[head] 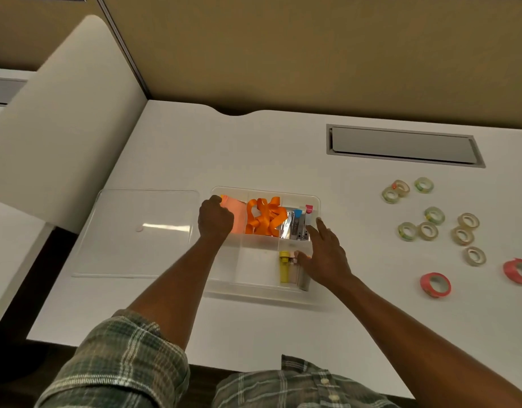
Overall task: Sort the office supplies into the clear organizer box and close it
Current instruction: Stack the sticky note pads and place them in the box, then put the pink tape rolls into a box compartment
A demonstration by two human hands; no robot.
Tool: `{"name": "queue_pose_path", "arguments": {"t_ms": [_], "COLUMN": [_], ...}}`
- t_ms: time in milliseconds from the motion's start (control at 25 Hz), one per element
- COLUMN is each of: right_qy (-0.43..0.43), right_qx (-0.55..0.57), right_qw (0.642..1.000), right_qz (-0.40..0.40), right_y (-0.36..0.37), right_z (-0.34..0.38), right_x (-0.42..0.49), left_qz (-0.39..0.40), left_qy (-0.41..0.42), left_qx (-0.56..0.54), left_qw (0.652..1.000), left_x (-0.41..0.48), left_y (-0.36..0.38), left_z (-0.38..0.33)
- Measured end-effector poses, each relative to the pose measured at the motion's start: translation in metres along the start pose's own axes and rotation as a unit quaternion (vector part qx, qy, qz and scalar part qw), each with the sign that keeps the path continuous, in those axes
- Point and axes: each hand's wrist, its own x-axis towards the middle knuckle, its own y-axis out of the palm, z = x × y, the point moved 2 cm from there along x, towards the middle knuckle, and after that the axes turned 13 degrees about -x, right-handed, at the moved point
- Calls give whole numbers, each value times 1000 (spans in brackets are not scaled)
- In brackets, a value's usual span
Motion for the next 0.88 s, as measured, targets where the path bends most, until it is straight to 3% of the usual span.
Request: {"name": "queue_pose_path", "arguments": {"t_ms": [240, 360, 520, 760, 880], "right_qy": [-9, -30, 3, 118, 176], "right_qx": [45, 103, 115, 19, -83], "right_qw": [999, 994, 991, 989, 980], "right_qz": [-5, -31, -74, -88, -45], "right_y": [-6, -12, -20, -32, -34], "right_z": [-2, -16, -53, -142, -192], "right_x": [-2, -8, -22, -48, -64], "left_qz": [8, 37, 91, 148, 203], "left_qy": [62, 109, 168, 230, 227], "left_qx": [-10, -36, -72, -62, -60], "left_qw": [998, 993, 979, 960, 951], "left_x": [-21, -36, -70, -131, -157], "left_y": [16, 36, 78, 145, 174], "left_z": [-19, -39, -75, -121, -131]}}
